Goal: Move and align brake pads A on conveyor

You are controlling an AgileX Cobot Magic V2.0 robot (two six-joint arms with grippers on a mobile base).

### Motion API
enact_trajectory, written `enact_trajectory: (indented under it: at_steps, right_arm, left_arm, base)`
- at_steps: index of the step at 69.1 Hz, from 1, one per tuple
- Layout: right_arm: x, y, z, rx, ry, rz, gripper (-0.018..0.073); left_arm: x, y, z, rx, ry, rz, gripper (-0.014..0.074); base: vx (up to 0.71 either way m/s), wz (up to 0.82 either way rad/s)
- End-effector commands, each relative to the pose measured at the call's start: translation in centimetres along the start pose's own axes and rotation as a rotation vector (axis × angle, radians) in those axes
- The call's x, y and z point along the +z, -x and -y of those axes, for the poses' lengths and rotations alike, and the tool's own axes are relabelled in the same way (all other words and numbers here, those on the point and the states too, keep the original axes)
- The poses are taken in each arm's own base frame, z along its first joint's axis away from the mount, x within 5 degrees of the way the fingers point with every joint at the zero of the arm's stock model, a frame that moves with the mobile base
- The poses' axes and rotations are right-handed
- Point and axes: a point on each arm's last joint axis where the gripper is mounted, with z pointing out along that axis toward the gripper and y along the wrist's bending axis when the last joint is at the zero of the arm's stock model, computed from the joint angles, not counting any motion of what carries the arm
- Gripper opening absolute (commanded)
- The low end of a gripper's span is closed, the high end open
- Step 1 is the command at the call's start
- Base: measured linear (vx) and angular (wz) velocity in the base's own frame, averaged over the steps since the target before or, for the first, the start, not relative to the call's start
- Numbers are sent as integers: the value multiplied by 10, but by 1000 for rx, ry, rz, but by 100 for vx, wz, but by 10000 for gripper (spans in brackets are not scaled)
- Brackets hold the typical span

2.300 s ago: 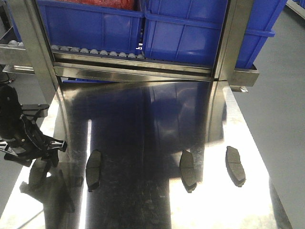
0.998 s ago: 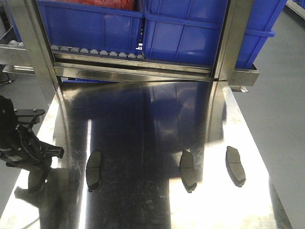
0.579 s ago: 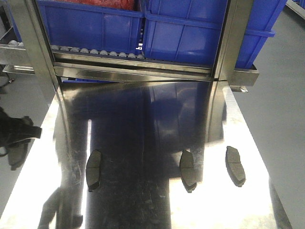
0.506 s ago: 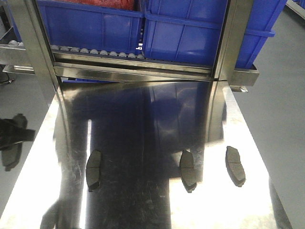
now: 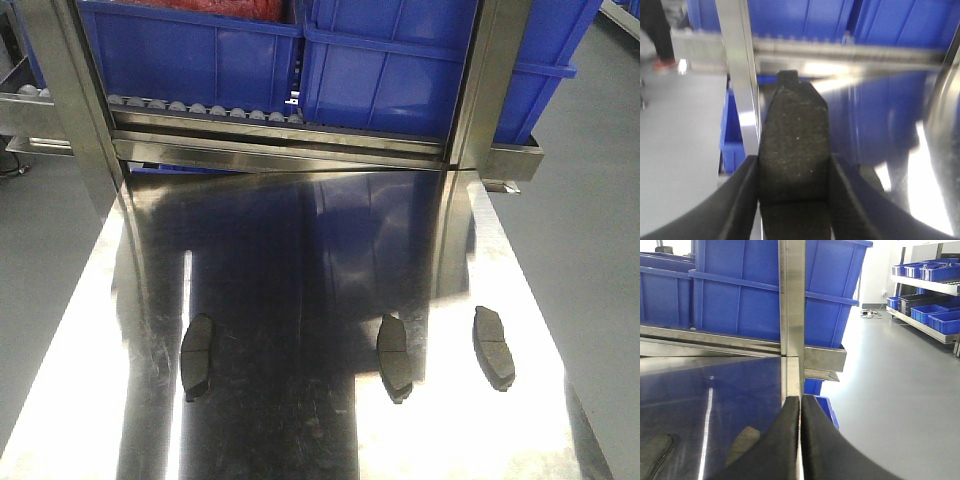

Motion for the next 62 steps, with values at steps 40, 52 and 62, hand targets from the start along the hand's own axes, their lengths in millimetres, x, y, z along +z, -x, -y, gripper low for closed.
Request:
enact_trajectory:
  at_steps: [40, 52, 62]
  right_arm:
    - [-1, 6, 0, -12, -1, 85, -10]
    - [-1, 6, 0, -12, -1, 85, -10]
    - [-1, 6, 0, -12, -3, 85, -10]
  left_arm:
    - [-12, 3, 0, 10, -3, 155, -6]
    - [-12, 3, 0, 10, -3, 155, -6]
    - [-12, 3, 0, 10, -3, 155, -6]
  base:
    - [0, 0]
    - [0, 0]
    - [0, 0]
